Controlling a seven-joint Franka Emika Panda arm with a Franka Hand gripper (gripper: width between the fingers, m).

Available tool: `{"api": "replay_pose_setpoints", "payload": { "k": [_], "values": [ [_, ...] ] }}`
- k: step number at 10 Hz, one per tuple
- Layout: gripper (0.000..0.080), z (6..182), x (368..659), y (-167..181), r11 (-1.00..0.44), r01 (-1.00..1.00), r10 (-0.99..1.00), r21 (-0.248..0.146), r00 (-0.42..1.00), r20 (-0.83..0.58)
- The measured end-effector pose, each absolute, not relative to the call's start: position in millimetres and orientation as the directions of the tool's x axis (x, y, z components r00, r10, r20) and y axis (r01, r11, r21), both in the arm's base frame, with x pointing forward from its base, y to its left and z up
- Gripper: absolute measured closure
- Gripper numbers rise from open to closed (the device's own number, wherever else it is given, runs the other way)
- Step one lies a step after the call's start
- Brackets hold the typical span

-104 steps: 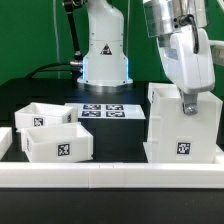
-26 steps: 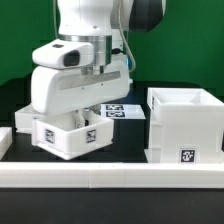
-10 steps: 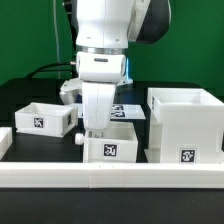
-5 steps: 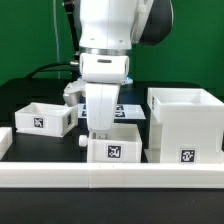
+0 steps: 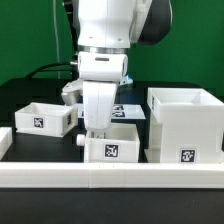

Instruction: Assemble drawer

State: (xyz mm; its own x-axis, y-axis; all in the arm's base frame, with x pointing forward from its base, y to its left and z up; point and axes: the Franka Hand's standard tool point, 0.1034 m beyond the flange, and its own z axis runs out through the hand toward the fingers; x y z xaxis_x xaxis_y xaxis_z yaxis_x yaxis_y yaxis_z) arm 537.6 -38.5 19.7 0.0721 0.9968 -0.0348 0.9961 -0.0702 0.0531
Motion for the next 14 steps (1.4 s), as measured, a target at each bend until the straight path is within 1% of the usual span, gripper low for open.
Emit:
{"api": "replay_pose_setpoints", "payload": {
  "k": [1, 3, 6, 7, 10, 11, 14],
  "values": [
    [0.0758, 19.5, 537, -38, -0.072, 0.996, 0.997, 0.053, 0.073, -0.035],
    [0.0758, 16.9, 540, -25, -0.059, 0.997, 0.998, 0.048, 0.061, -0.032],
    [0.0758, 15.2, 543, -8, -0.083, 0.996, 0.996, 0.042, 0.084, -0.022],
    [0.0758, 16.6, 547, -7, -0.082, 0.996, 0.996, 0.039, 0.083, -0.022],
    [0.0758, 15.6, 546, -9, -0.086, 0.996, 0.996, 0.037, 0.087, -0.023],
    [0.0758, 14.5, 542, -11, -0.089, 0.996, 0.996, 0.002, 0.089, -0.029],
    [0.0758, 14.4, 542, -11, -0.071, 0.997, 0.997, -0.001, 0.071, -0.032]
  ]
}}
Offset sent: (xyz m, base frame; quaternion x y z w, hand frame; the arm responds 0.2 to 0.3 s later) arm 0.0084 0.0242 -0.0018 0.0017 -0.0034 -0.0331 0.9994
